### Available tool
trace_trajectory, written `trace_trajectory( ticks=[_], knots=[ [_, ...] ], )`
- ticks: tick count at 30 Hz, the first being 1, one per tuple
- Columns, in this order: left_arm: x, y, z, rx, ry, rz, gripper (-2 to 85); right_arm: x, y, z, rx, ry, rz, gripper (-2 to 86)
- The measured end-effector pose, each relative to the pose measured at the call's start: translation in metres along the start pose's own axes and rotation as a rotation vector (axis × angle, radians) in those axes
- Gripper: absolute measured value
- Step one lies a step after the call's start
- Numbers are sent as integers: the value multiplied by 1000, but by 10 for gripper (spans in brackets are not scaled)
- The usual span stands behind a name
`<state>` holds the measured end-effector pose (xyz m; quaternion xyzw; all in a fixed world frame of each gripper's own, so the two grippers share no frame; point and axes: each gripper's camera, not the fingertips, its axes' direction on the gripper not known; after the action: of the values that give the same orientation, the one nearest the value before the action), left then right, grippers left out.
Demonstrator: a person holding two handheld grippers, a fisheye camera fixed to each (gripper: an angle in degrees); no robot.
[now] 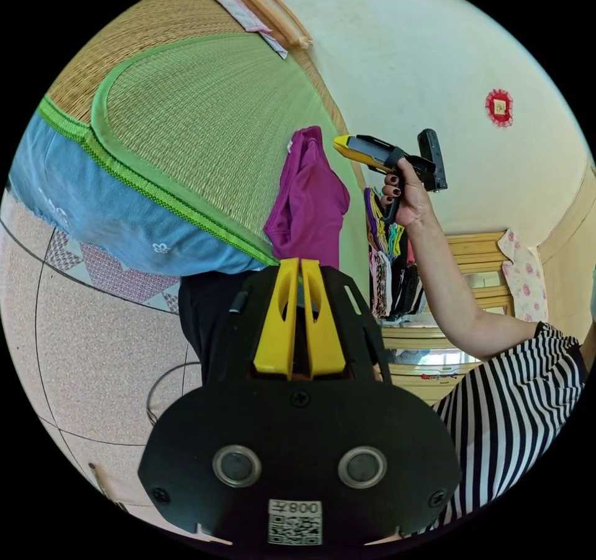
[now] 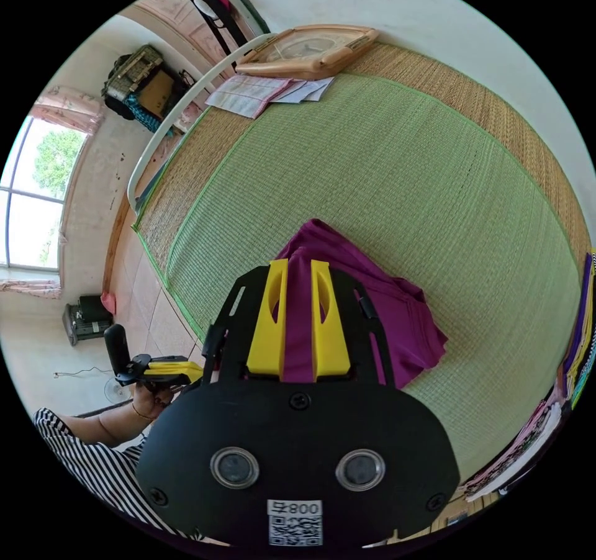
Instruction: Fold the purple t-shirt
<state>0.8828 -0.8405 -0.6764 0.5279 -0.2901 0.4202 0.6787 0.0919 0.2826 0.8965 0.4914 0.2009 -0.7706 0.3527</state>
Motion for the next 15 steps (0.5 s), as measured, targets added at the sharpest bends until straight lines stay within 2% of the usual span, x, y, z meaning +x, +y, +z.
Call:
trace_trajectory(
  ticks=[6,15],
  knots=[
    [17,-5,14,-23,-45,63,4,7,-6,25,-35,-7,37,57],
    [23,-7,39,-84,-95,42,1,13,-9,60,-67,25,39,41]
  ],
)
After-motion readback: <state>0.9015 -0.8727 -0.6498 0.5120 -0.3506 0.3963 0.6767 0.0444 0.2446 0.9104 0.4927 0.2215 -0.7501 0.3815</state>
